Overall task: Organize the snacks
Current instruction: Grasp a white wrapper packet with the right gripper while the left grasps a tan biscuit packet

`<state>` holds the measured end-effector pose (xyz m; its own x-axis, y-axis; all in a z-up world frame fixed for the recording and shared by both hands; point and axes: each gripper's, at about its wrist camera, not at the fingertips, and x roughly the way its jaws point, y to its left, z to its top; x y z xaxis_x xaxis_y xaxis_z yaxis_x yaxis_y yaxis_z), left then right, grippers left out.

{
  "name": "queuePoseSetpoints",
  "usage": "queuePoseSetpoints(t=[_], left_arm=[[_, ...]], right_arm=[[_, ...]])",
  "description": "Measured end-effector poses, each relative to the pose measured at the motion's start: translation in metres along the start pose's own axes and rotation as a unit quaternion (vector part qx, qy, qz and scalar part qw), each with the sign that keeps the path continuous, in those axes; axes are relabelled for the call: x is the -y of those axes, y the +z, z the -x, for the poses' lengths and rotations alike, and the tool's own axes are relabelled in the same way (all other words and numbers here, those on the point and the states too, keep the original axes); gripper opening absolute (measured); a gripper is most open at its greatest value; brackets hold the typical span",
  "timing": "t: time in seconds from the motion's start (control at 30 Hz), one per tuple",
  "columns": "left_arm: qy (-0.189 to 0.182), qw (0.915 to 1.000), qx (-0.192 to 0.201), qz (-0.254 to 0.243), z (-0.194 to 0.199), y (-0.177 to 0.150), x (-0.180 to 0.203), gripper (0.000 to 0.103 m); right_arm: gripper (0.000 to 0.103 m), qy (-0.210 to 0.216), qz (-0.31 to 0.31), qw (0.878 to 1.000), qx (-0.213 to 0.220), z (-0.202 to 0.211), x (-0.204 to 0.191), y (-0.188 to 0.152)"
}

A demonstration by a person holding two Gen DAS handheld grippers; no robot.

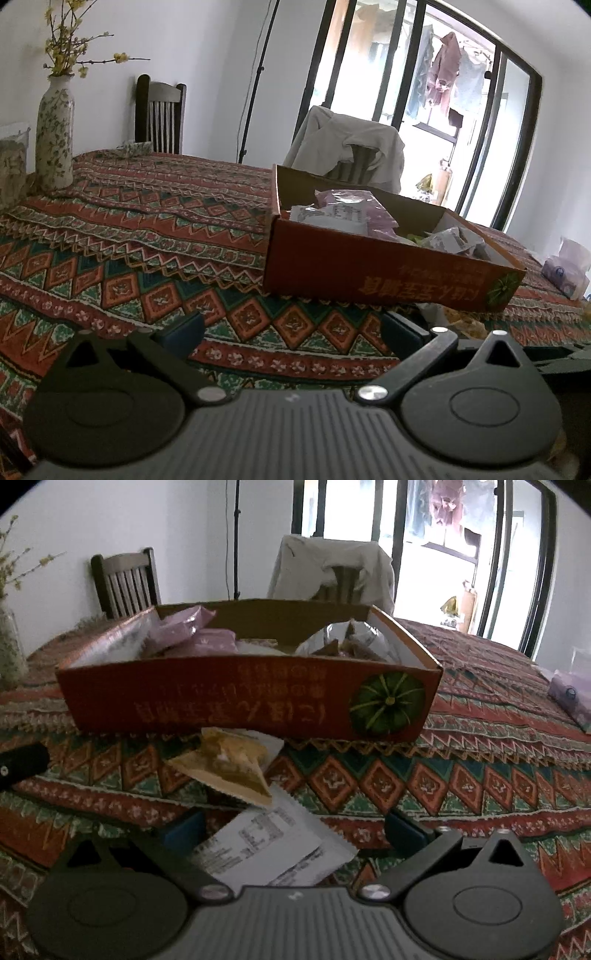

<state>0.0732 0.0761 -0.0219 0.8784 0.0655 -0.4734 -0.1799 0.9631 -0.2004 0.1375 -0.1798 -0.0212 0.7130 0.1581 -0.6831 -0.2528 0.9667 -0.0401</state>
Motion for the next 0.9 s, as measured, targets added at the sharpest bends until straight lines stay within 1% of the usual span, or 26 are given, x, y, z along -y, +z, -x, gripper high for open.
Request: queuePoseSetpoints(t=[0.1, 0.2, 0.3, 0.37, 0.47, 0.5, 0.53, 0.6, 0.73, 0.9], left_arm=[[0.002, 1.0000, -0.003, -0.001, -0.001, 0.000, 0.001, 0.103], [0.006, 1.0000, -0.005, -0.003, -0.002, 0.000, 0.001, 0.103], [0.010, 0.9999, -0.007, -0.004, -0.002, 0.000, 0.002, 0.103], [0.011, 0.9999, -0.006, -0.005, -0.002, 0.000, 0.003, 0.103], [0.013, 0.9999, -0.007, -0.007, -0.003, 0.000, 0.004, 0.103], [0.014, 0.9998, -0.008, -0.007, -0.003, 0.000, 0.004, 0.103], [0.015, 0.9998, -0.008, -0.007, -0.003, 0.000, 0.004, 0.103], [0.016, 0.9998, -0.008, -0.006, -0.003, 0.000, 0.004, 0.103], [0.018, 0.9998, -0.007, -0.006, -0.002, 0.000, 0.004, 0.103], [0.022, 0.9997, -0.004, -0.009, -0.001, 0.000, 0.004, 0.103]], right_arm=[[0.103, -0.007, 0.014, 1.000, 0.004, 0.006, 0.002, -0.005], [0.103, -0.005, 0.015, 1.000, 0.004, 0.012, 0.007, -0.010], [0.103, 0.009, 0.003, 1.000, 0.003, 0.016, 0.015, -0.016], [0.100, 0.020, -0.006, 1.000, 0.003, 0.018, 0.020, -0.019], [0.086, 0.031, -0.002, 0.999, 0.013, 0.023, 0.022, -0.022], [0.076, 0.038, 0.004, 0.999, 0.017, 0.026, 0.022, -0.023], [0.063, 0.044, 0.007, 0.999, 0.021, 0.028, 0.021, -0.024], [0.050, 0.050, 0.011, 0.998, 0.026, 0.032, 0.021, -0.025], [0.040, 0.058, 0.007, 0.998, 0.037, 0.036, 0.025, -0.027], [0.040, 0.055, -0.002, 0.997, 0.060, 0.043, 0.035, -0.027]])
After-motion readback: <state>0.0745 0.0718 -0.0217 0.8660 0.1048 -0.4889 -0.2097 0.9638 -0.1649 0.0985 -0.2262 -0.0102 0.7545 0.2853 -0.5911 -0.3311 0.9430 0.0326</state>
